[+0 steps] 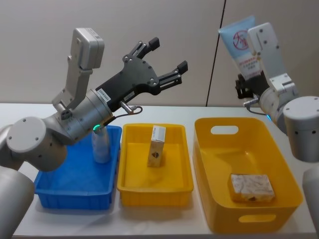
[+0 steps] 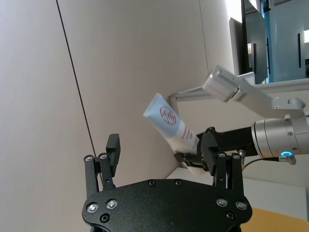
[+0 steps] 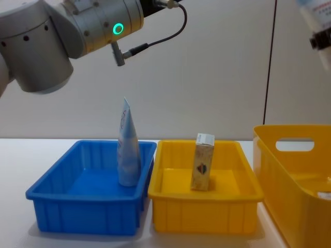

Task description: Bimanual collaborative sorting of washing and personal care products

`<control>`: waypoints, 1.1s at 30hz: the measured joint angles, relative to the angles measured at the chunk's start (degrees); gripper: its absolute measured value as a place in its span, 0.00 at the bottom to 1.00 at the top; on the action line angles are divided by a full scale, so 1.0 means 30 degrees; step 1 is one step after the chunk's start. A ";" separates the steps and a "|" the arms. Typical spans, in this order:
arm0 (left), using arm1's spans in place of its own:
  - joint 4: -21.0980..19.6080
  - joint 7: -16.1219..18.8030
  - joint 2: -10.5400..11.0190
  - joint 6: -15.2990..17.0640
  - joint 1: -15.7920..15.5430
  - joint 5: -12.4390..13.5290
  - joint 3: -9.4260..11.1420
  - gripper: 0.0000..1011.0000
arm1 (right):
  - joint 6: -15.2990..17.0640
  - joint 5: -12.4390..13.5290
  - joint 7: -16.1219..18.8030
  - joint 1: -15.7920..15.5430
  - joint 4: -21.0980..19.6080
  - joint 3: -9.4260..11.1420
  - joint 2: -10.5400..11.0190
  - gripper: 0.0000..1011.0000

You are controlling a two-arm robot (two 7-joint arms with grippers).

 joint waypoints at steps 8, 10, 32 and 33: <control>0.0000 0.0000 -0.0001 0.0000 0.0001 0.0000 -0.0001 0.99 | 0.1941 -0.0264 0.0922 0.0227 0.0484 -0.0123 0.0430 0.29; -0.0001 0.0000 0.0001 -0.0001 0.0001 -0.0001 0.0000 0.99 | 0.2329 -0.0307 0.1135 0.0248 0.0585 -0.0172 0.0509 0.29; 0.0000 -0.0001 -0.0001 0.0000 0.0001 -0.0001 0.0000 0.99 | 0.6750 -0.0775 0.3690 0.0074 0.2077 -0.1059 0.1441 0.27; 0.0000 0.0000 0.0001 0.0000 0.0001 -0.0001 0.0000 0.99 | 0.6825 -0.0785 0.3727 0.0056 0.2128 -0.1067 0.1449 0.27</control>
